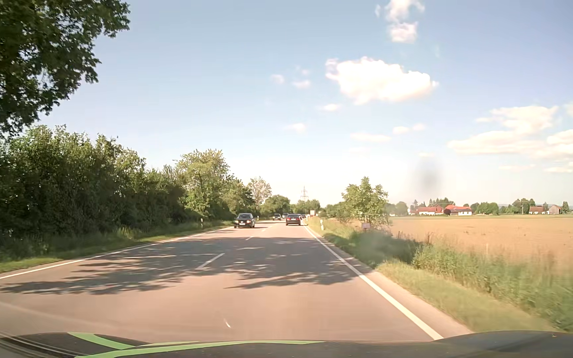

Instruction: Follow the waypoints while adhering to traffic rules and regulations

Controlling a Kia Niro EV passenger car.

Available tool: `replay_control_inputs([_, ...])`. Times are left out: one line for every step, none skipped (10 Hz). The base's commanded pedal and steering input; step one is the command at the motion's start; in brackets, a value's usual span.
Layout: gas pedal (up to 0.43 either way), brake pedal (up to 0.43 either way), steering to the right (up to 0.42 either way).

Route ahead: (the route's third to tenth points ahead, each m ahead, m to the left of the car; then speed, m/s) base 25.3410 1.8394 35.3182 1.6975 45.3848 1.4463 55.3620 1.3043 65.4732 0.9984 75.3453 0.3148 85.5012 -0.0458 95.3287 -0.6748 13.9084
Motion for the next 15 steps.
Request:
replay_control_inputs([0.138, 0.0, 0.001])
replay_control_inputs([0.138, 0.0, 0.001])
replay_control_inputs([0.138, 0.0, 0.001])
replay_control_inputs([0.138, 0.0, 0.001])
replay_control_inputs([0.138, 0.0, 0.001])
replay_control_inputs([0.138, 0.0, 0.001])
replay_control_inputs([0.138, 0.0, 0.001])
replay_control_inputs([0.138, 0.0, 0.001])
replay_control_inputs([0.138, 0.0, 0.001])
replay_control_inputs([0.138, 0.0, 0.001])
replay_control_inputs([0.138, 0.0, 0.001])
replay_control_inputs([0.138, 0.0, 0.001])
replay_control_inputs([0.138, 0.0, 0.001])
replay_control_inputs([0.138, 0.0, 0.001])
replay_control_inputs([0.13, 0.0, 0.001])
